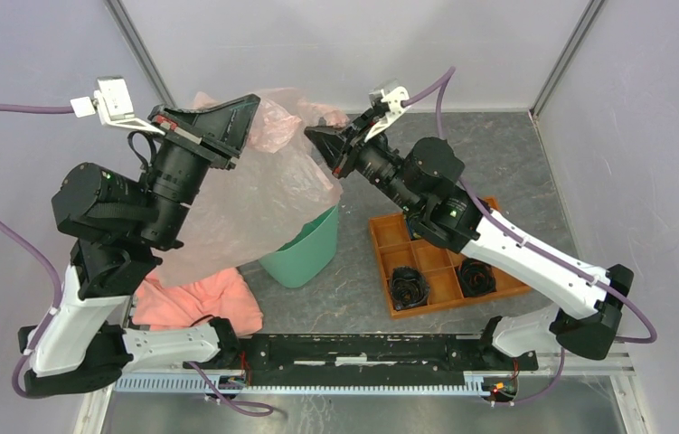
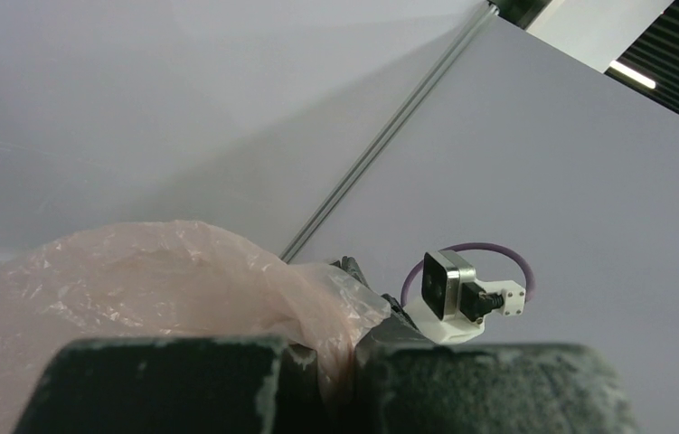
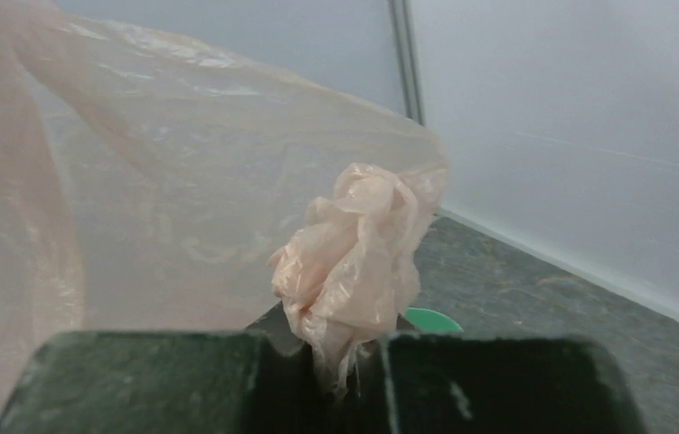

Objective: Put the trash bags into the trash bin

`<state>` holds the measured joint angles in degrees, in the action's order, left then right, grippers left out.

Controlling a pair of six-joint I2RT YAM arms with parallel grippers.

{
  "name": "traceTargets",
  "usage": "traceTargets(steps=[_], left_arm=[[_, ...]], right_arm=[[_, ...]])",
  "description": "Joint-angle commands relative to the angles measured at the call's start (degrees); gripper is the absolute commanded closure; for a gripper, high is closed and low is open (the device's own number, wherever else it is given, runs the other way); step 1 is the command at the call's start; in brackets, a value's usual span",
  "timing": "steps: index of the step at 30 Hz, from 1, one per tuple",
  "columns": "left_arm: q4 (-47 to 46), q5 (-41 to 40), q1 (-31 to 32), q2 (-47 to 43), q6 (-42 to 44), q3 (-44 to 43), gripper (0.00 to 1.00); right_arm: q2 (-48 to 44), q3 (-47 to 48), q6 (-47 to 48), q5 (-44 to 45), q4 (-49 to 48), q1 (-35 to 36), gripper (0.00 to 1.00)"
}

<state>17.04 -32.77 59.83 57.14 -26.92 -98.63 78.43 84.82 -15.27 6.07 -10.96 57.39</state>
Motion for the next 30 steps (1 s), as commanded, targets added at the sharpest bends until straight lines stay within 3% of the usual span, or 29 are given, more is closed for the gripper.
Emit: traceTargets(steps=[1, 7, 12, 16, 23, 27, 30], left_arm=[[-2.07, 0.36, 0.18, 2.91, 2.32, -2.19, 0.98], [-3.78, 1.78, 0.19, 10.26, 3.16, -4.7, 0.98], [-3.14, 0.22, 0.06, 13.61, 3.3, -4.05, 0.98], [1.7, -1.58, 0.1, 10.67, 1.23, -1.54, 0.95], [13.65, -5.27, 0.06, 0.4, -3.92, 4.5, 0.63], [22.77, -3.01, 0.1, -2.46, -6.67, 4.09, 0.22], [31.34, -2.58, 0.11, -4.53, -9.92, 3.63, 0.03]], right_arm=[[-2.56, -0.78, 2.62, 8.31, 0.17, -0.04, 0.98], [-6.94, -2.58, 8.57, 17.29, 2.22, -0.38, 1.0], [-9.05, -5.98, 8.48, 15.72, 1.16, -1.56, 1.0], [-8.54, -7.28, 7.37, 13.66, 0.45, -2.03, 1.0], [-7.89, -8.79, 5.41, 12.2, -0.79, -4.21, 0.99], [-8.47, -9.19, 4.43, 11.34, -0.05, -6.21, 0.99], [-8.83, -9.32, 3.44, 9.26, 0.84, -8.35, 0.99]])
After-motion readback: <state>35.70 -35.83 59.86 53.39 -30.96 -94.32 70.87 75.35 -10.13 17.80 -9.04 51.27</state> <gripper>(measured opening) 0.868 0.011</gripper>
